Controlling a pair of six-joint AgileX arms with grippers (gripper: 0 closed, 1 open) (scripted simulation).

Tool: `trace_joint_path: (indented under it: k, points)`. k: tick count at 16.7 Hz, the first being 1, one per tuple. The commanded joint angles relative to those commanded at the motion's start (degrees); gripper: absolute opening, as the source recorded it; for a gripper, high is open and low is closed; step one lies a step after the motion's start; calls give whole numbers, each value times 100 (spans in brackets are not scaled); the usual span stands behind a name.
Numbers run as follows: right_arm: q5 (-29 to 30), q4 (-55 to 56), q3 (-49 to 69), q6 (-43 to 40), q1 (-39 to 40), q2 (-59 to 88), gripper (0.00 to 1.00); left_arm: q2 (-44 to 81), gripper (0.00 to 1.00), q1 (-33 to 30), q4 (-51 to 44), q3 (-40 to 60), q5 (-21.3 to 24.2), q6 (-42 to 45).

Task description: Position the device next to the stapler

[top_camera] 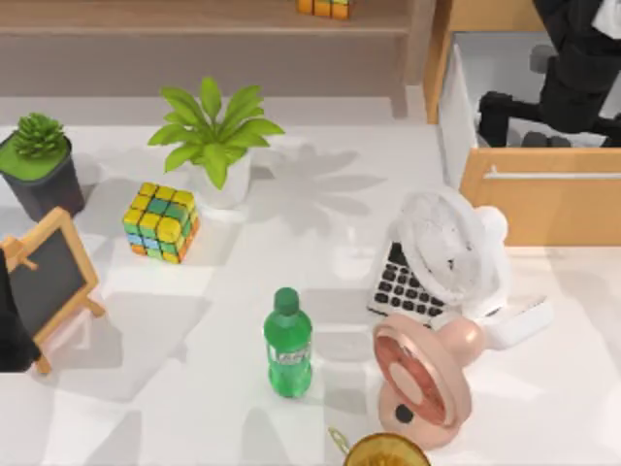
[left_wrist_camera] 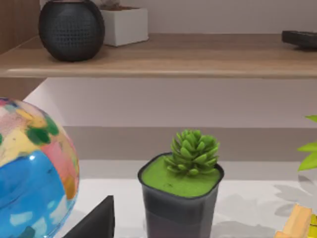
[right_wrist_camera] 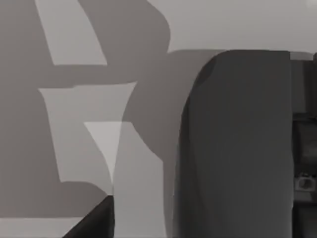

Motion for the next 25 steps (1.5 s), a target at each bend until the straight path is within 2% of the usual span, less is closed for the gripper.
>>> trace_joint_path:
  k: [4,17,25]
  points:
    - [0,0,0,0,0,1,100,0,100,0,0,0,0,0]
    - [0,0,0,0,0,1,2,0,100,0,0,0,0,0]
    - [0,0,0,0,0,1,0,0,100,0,0,0,0,0]
